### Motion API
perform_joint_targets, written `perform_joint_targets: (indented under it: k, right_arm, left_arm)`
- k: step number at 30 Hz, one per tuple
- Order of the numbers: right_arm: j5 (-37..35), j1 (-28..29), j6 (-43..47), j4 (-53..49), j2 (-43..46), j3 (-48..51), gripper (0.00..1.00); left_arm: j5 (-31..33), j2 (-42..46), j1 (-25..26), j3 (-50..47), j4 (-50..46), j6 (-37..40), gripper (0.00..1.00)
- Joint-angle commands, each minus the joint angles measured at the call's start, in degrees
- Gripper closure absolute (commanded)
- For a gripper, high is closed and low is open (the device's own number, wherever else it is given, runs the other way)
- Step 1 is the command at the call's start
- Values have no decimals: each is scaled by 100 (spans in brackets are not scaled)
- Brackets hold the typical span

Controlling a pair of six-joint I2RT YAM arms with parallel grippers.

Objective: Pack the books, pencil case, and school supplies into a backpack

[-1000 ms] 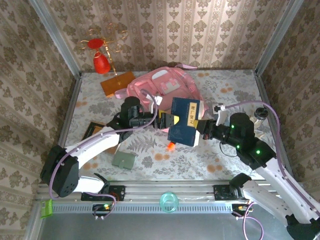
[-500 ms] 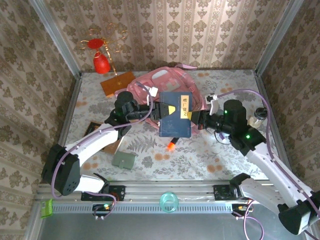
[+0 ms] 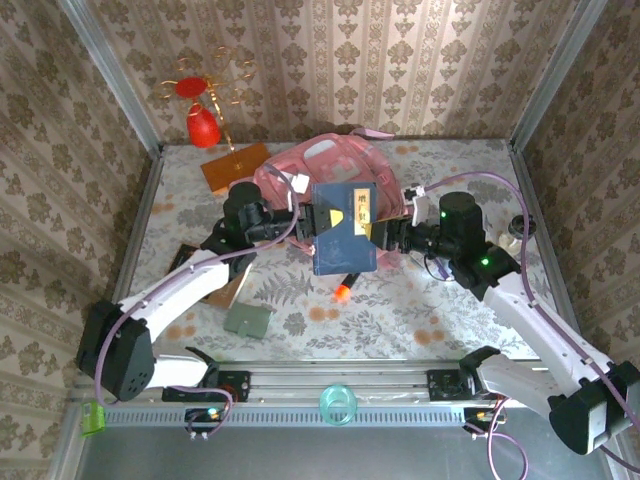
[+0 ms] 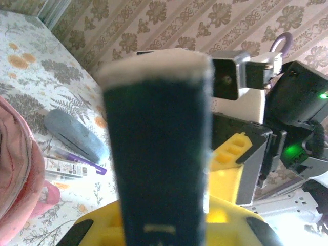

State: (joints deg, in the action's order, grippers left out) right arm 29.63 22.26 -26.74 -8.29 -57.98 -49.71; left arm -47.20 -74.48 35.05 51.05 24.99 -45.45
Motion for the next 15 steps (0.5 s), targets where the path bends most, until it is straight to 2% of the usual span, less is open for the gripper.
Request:
perform_joint_targets:
  k: [1,3,4,6,8,10,12,15]
  right_arm:
    - [710,-46,-107,599,-62,243,22]
    - [1152,-46,-472,1221,-224,413,12]
    - [1323,-38,-643,1546,-312,495,10]
    - [1635,-29,-1062,2256,-515,637,9]
    - [1932,-4,-1529,3097,-725,778,12]
    - [2156,-11,-1976,3860,-882,876,30]
    - [2196,-20,-2309,4327,-982,937,54]
    - [2084,-84,-2362,4241,-952,933,78]
  left_arm:
    - [72,232,-51,-56,555,-214,100]
    - [79,207,-51,-119,827,-402,100]
    - [75,190,-51,-151,957,-500,100]
    - [64,154,-51,-206,1259,-702,100]
    - [105,135,-52,-253,1458,-835,100]
    - [187,135,-59,-269,1397,-813,100]
    - [277,118,-61,-254,1279,-730,100]
    - [405,8,-85,-242,1060,-583,100]
